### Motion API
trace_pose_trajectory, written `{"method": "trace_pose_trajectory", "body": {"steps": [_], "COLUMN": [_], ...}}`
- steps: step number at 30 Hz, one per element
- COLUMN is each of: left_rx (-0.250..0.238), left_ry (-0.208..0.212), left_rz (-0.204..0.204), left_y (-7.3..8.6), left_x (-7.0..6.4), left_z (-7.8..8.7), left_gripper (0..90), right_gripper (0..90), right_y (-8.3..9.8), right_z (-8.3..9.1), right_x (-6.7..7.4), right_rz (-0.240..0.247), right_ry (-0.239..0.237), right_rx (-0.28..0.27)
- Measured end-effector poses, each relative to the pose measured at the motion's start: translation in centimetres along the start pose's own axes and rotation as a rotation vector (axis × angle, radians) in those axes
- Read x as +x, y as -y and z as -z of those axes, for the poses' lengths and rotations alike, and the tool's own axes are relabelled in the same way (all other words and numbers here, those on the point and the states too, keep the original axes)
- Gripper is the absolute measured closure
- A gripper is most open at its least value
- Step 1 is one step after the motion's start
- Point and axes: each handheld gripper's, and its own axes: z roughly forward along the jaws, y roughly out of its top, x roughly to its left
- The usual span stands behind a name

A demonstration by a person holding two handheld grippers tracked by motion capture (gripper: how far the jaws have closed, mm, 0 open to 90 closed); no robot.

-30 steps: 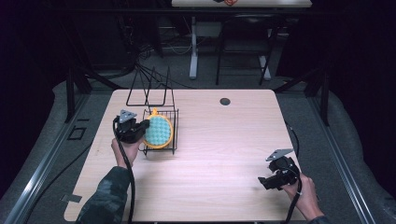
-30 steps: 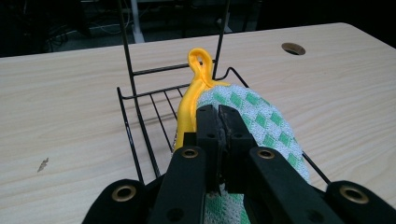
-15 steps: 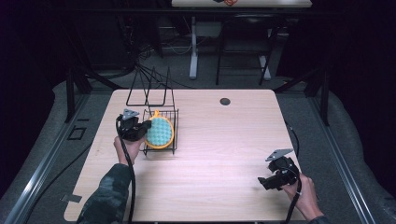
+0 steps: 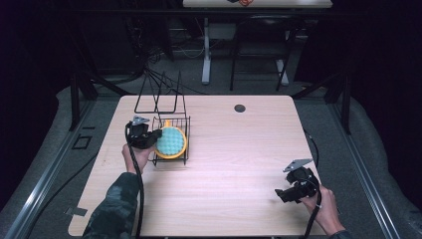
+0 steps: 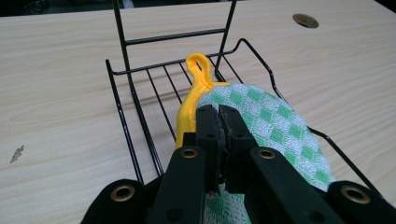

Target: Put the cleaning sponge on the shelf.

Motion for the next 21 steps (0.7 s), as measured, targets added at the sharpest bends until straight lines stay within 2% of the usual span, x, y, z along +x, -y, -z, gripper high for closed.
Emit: {"method": "trace_pose_trajectory", "body": {"steps": [7, 9, 11, 21], "left_rx": [0.034, 0.057, 0.073, 0.063], "left_ry": [0.004, 0.010, -0.002, 0.000], "left_rz": [-0.001, -0.008, -0.022, 0.000], "left_y": [0.0, 0.0, 0.0, 0.2], "left_x": [0.3, 0.3, 0.3, 0.8], "left_z": [-0.7, -1.0, -1.2, -1.5], "left_gripper": [87.1, 87.0, 86.9, 83.0], "right_gripper": [12.5, 12.5, 12.5, 12.6], "right_y": [0.0, 0.0, 0.0, 0.1], "right_z": [-0.1, -0.1, -0.1, -0.1], "right_x": [0.0, 0.0, 0.0, 0.0], "right_rz": [0.003, -0.001, 0.002, -0.001], "right_ry": [0.003, 0.001, 0.003, 0.003], "right_rx": [0.006, 0.006, 0.010, 0.006]}}
